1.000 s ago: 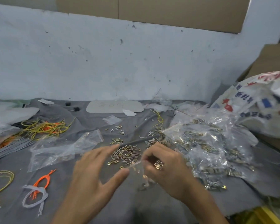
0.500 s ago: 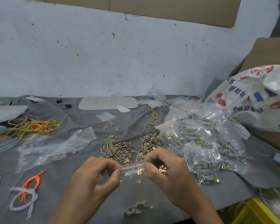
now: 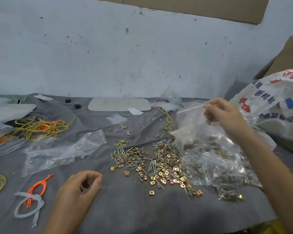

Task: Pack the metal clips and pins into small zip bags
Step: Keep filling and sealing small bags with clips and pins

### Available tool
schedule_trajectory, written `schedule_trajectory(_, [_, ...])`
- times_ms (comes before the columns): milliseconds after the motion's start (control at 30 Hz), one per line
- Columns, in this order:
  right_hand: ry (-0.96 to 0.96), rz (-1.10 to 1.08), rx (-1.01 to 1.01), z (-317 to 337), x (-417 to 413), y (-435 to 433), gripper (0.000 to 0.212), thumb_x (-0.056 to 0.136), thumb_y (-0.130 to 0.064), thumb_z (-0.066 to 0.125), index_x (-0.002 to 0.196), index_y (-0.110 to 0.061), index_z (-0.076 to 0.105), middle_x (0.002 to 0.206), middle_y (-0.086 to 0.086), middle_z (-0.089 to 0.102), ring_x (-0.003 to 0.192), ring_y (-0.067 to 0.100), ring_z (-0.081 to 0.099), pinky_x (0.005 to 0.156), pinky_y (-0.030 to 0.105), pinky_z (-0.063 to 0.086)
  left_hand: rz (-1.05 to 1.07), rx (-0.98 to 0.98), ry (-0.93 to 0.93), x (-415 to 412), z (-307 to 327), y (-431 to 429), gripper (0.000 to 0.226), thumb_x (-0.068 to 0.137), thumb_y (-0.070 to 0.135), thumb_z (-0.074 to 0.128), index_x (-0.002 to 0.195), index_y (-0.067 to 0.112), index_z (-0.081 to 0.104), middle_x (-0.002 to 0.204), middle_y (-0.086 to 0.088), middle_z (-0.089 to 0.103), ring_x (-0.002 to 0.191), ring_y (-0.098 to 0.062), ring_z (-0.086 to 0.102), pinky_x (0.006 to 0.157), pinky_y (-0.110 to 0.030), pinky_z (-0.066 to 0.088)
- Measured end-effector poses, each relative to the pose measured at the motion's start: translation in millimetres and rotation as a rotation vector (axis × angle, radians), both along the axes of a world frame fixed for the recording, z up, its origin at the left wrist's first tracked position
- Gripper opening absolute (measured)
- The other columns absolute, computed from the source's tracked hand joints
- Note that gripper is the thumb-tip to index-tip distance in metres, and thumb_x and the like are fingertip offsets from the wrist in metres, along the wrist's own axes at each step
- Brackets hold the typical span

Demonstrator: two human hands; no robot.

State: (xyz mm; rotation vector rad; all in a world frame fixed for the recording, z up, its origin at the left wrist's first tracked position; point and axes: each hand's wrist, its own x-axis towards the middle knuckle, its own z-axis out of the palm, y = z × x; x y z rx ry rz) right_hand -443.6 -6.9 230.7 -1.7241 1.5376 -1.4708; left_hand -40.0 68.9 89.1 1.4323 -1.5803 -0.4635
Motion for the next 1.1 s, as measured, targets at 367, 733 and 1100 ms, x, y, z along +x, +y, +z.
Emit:
schedule_trajectory(367, [0.263, -0.380, 0.039, -80.2, -76.5, -34.1, 0.006, 0.090, -0.054, 0.064, 0.088, -0.058, 0.060, 0.085, -0.001, 0.071, 0.069, 0.016, 0.063, 0.058, 0.014, 0.050, 0.183, 0.119, -0.145, 51.2, -45.3, -76.2, 0.017, 0.094, 0.016, 0.064, 0.098, 0.032, 0.070, 0.099, 0.013, 0.071, 0.090, -0.006, 0.063, 0.085, -0.034, 0.051])
schedule_trajectory(733, [0.230, 0.225, 0.209, -187.1, 219.1, 53.3, 0.049, 0.090, -0.056, 0.056, 0.064, -0.014, 0.054, 0.060, -0.002, 0.055, 0.055, 0.008, 0.050, 0.058, 0.024, 0.039, 0.235, 0.240, -0.610, 50.0, -47.3, -184.2, 0.036, 0.100, 0.036, 0.052, 0.131, 0.020, 0.060, 0.137, -0.002, 0.061, 0.127, -0.025, 0.053, 0.104, -0.040, 0.036])
schedule_trajectory(1100, [0.228, 0.227, 0.249, -204.7, 232.8, 48.6, 0.046, 0.094, -0.055, 0.053, 0.080, -0.012, 0.060, 0.075, 0.004, 0.061, 0.075, 0.010, 0.059, 0.072, 0.028, 0.046, 0.085, 0.239, -0.605, 51.4, -37.4, -197.7, 0.031, 0.101, 0.030, 0.051, 0.127, 0.017, 0.061, 0.124, -0.007, 0.067, 0.116, -0.032, 0.061, 0.099, -0.041, 0.044])
